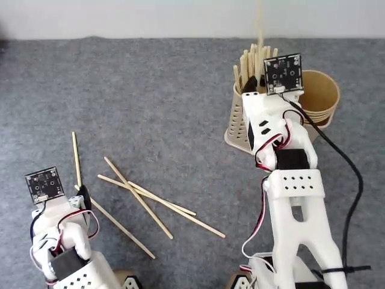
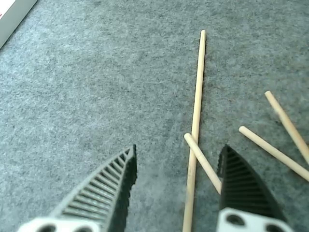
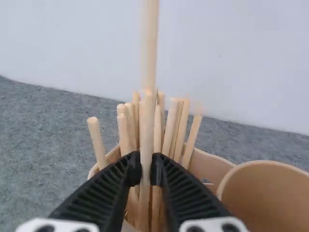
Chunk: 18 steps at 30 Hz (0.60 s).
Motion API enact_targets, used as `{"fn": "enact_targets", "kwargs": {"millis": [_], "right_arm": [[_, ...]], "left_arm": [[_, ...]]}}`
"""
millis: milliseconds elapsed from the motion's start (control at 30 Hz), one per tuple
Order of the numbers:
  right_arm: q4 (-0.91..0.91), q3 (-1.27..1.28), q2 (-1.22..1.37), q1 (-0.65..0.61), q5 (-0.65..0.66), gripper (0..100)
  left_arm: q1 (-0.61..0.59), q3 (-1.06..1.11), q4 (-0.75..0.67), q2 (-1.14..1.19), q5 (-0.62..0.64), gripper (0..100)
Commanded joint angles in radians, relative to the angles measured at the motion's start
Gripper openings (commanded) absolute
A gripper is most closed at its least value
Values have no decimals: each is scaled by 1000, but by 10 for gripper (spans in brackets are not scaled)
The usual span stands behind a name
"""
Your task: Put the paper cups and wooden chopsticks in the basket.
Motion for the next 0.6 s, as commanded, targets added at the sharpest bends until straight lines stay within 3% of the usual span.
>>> {"fn": "enact_targets", "kwargs": {"millis": [0, 200, 400, 567], "right_arm": [[-24, -9, -59, 7, -11, 173], [44, -18, -209, -39, -8, 190], [344, -109, -323, -196, -3, 182], [532, -164, -323, -325, 49, 105]], "left_arm": [[-3, -4, -14, -15, 3, 261], [-5, -4, -14, -15, 3, 261], [-5, -4, -14, -15, 3, 261], [-5, -4, -14, -15, 3, 261]]}}
